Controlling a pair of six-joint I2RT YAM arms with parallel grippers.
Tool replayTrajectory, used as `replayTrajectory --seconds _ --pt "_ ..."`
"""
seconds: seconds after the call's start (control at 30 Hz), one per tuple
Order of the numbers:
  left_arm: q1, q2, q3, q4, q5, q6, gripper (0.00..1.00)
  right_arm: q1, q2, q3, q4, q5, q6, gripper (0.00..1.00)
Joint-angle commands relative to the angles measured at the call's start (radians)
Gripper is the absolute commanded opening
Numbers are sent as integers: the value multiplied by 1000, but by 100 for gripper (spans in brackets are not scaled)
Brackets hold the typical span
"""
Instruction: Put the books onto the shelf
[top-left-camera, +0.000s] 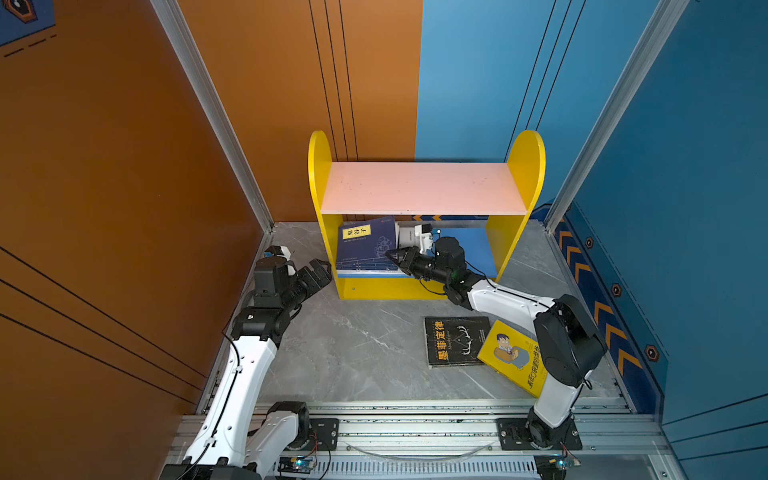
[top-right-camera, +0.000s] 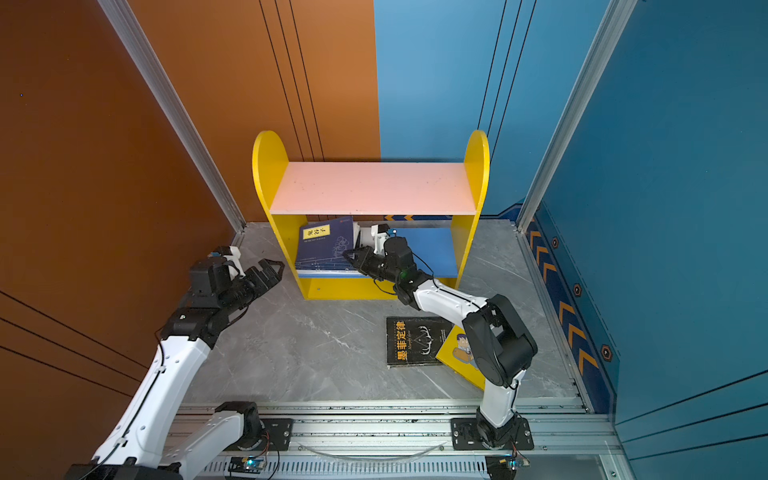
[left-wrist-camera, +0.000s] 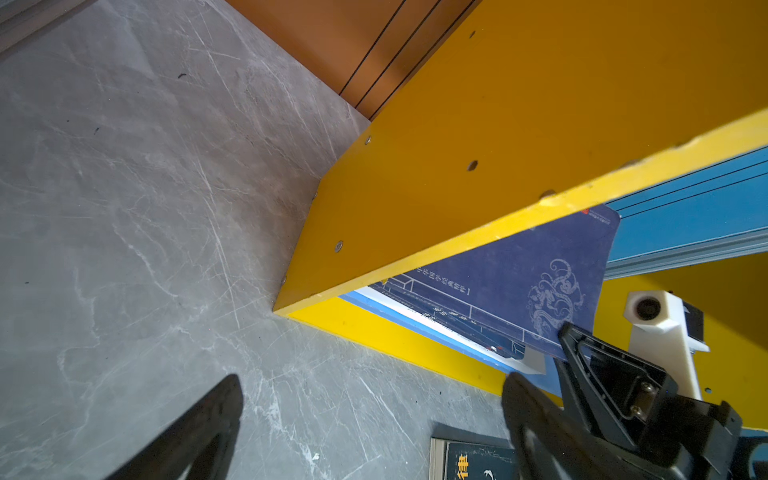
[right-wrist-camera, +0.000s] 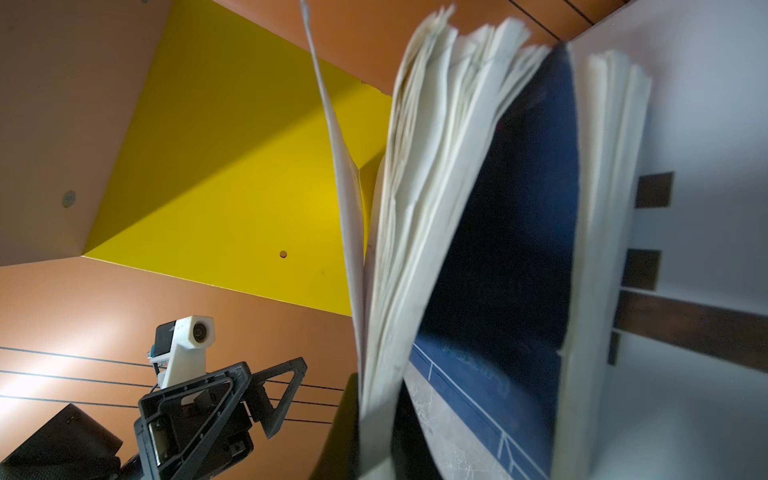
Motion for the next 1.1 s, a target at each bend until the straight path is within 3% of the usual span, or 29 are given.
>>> replayTrajectory --seconds 0.0,1.07 --pt "10 12 -18 37 30 -4 98 0 4 30 12 -12 -21 1" --pt "6 95 -46 107 42 -14 98 -5 39 45 25 -21 22 1"
